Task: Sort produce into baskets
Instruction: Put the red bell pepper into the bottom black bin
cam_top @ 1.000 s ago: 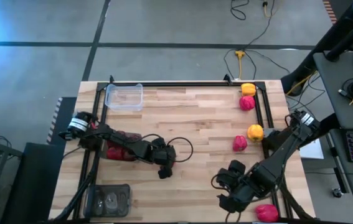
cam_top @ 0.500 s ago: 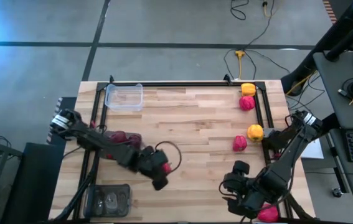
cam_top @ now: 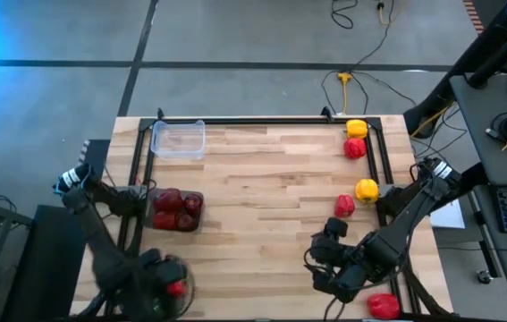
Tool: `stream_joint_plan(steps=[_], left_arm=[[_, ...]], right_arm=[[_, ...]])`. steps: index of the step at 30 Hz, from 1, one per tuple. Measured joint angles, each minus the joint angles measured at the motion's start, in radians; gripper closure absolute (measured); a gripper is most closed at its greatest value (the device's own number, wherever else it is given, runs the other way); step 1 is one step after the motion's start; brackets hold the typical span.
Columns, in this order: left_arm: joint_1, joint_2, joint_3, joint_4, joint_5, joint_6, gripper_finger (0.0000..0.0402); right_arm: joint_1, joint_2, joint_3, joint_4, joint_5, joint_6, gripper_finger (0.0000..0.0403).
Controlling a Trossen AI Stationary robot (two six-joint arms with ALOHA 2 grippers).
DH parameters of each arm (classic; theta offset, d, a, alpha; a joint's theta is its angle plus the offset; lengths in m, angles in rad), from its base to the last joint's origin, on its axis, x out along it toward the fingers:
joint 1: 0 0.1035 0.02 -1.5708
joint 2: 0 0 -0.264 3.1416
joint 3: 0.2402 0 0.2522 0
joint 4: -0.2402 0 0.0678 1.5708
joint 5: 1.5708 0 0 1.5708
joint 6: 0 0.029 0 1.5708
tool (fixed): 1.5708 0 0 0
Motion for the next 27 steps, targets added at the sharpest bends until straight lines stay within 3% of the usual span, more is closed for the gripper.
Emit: stream_joint_plan(steps=[4,9,14,20,27], left_arm=[[-0.063,0.000,-0.110,0.001,0.083,0.000,0.0154],[-0.089,0.002,-0.264,0.074,0.189,0.109,0.0154],[-0.121,0.002,-0.380,0.152,0.206,0.176,0.0153],[-0.154,0.000,-0.420,0.117,0.197,0.191,0.0115],[-0.200,-0.006,-0.388,0.052,0.201,0.161,0.0065]], right_arm=[[-0.013,0.005,-0.016,0.034,0.022,0.072,0.0013],[-0.015,0.029,-0.017,0.118,0.060,0.135,0.0013],[-0.014,0.048,-0.017,0.253,0.042,0.150,0.0013],[-0.014,0.070,-0.016,0.277,0.033,0.322,0.0013],[-0.019,0.062,-0.016,0.241,-0.065,0.415,0.0013]])
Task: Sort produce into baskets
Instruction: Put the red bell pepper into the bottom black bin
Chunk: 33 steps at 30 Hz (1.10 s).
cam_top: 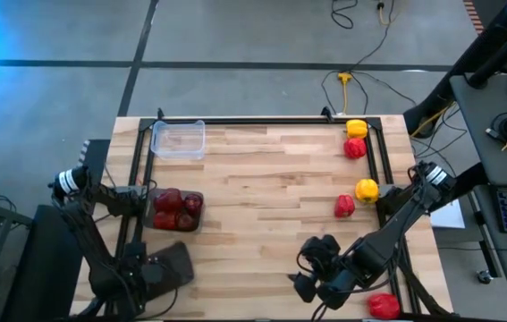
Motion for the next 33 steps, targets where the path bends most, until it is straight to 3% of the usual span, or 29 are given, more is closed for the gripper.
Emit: stream_joint_plan(steps=[5,12,15,19,25,33], left_arm=[[-0.005,-0.016,0.120,-0.084,-0.031,-0.004,0.0057],[0.018,-0.044,0.264,-0.183,-0.455,-0.036,0.0065],[0.071,-0.044,0.242,-0.184,-0.553,-0.115,0.0070],[0.141,-0.030,0.161,-0.130,-0.569,-0.156,0.0075],[0.148,-0.010,0.082,0.133,-0.450,-0.044,0.0077],[0.092,0.010,0.101,0.133,-0.359,-0.057,0.0077]], right_arm=[[-0.002,-0.036,0.001,-0.052,-0.085,0.051,0.0013],[0.012,-0.038,-0.001,-0.288,-0.312,0.101,0.0013],[0.026,-0.024,-0.013,-0.398,-0.376,0.107,0.0013],[0.046,-0.008,-0.027,-0.465,-0.389,0.102,0.0013],[0.089,0.002,-0.032,-0.508,-0.480,0.079,0.0013],[0.146,0.002,-0.032,-0.551,-0.488,0.139,0.0013]])
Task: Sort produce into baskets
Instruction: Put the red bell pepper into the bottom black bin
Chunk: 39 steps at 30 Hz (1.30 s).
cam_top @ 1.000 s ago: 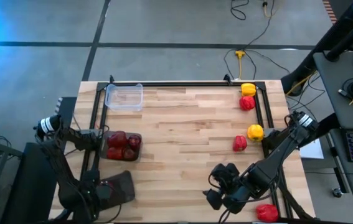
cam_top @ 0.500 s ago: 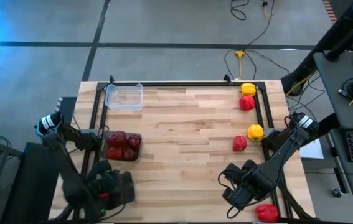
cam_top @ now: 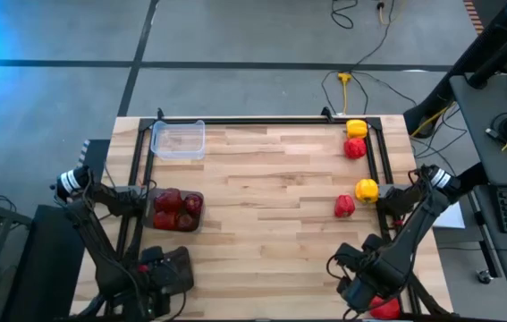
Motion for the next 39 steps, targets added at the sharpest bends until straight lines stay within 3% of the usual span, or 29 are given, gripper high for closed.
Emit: stream_joint_plan(steps=[7,10,13,15,17,21,26,30,34,39], left_arm=[[-0.050,0.000,0.083,-0.040,0.081,0.006,0.0077],[-0.052,-0.001,0.128,-0.114,0.067,0.020,0.0077],[-0.044,-0.001,0.169,-0.172,-0.066,0.024,0.0077],[-0.027,-0.002,0.186,-0.169,-0.182,0.024,0.0077],[-0.005,-0.002,0.192,-0.148,-0.267,0.025,0.0077],[0.027,-0.002,0.180,-0.045,-0.377,0.036,0.0077],[0.044,0.000,0.146,0.074,-0.396,0.056,0.0077],[0.045,0.024,0.144,0.093,-0.405,0.057,0.0077],[0.055,0.053,0.144,0.093,-0.411,0.058,0.0077],[0.067,0.074,0.144,0.100,-0.372,0.058,0.0077]], right_arm=[[0.035,0.000,0.000,-0.001,0.000,0.063,0.0013],[0.047,0.000,-0.003,-0.001,0.000,0.063,0.0013],[0.048,0.000,-0.028,0.000,-0.040,0.053,0.0013],[0.046,0.000,-0.053,0.012,-0.139,0.046,0.0013],[0.048,0.007,-0.069,0.040,-0.232,0.015,0.0013],[0.085,0.051,-0.071,0.150,-0.304,-0.090,0.0013],[0.155,0.121,-0.008,0.182,-0.377,-0.241,0.0013],[0.188,0.132,0.012,0.181,-0.355,-0.251,0.0013],[0.231,0.154,0.012,0.182,-0.255,-0.296,0.0013],[0.241,0.201,0.010,0.223,-0.319,-0.358,0.0013]])
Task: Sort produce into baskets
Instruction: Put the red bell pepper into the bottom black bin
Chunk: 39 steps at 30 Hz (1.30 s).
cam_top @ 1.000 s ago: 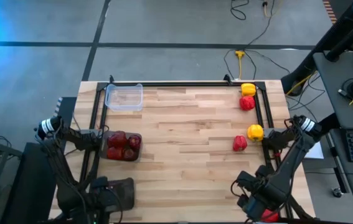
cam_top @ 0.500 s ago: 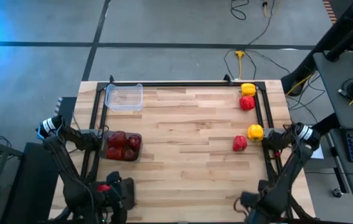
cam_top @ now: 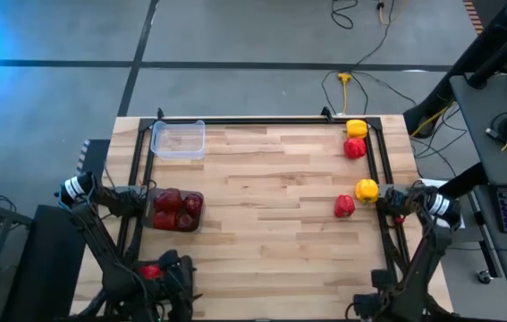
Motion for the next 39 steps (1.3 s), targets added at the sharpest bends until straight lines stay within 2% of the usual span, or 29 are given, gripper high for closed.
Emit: stream_joint_plan(steps=[4,11,21,27,30,39], left_arm=[[0.004,0.003,0.001,0.004,0.000,0.000,0.0077],[0.006,0.003,0.004,0.005,0.000,-0.002,0.0077],[0.006,0.003,0.006,0.006,0.002,-0.002,0.0077],[0.006,0.003,0.006,0.006,0.002,-0.003,0.0077],[0.006,0.003,0.006,0.007,0.003,-0.004,0.0077],[0.006,0.003,0.007,0.010,0.004,-0.004,0.0077]], right_arm=[[0.006,0.045,0.000,0.025,-0.007,-0.034,0.0012],[0.005,0.090,-0.002,0.021,-0.044,0.014,0.0017],[0.003,0.059,-0.004,0.020,-0.015,0.018,0.0069],[-0.029,0.055,0.000,0.010,-0.018,-0.020,0.0068],[-0.058,0.055,0.005,-0.061,0.028,-0.054,0.0074],[-0.138,0.054,0.016,-0.017,0.012,-0.130,0.0100]])
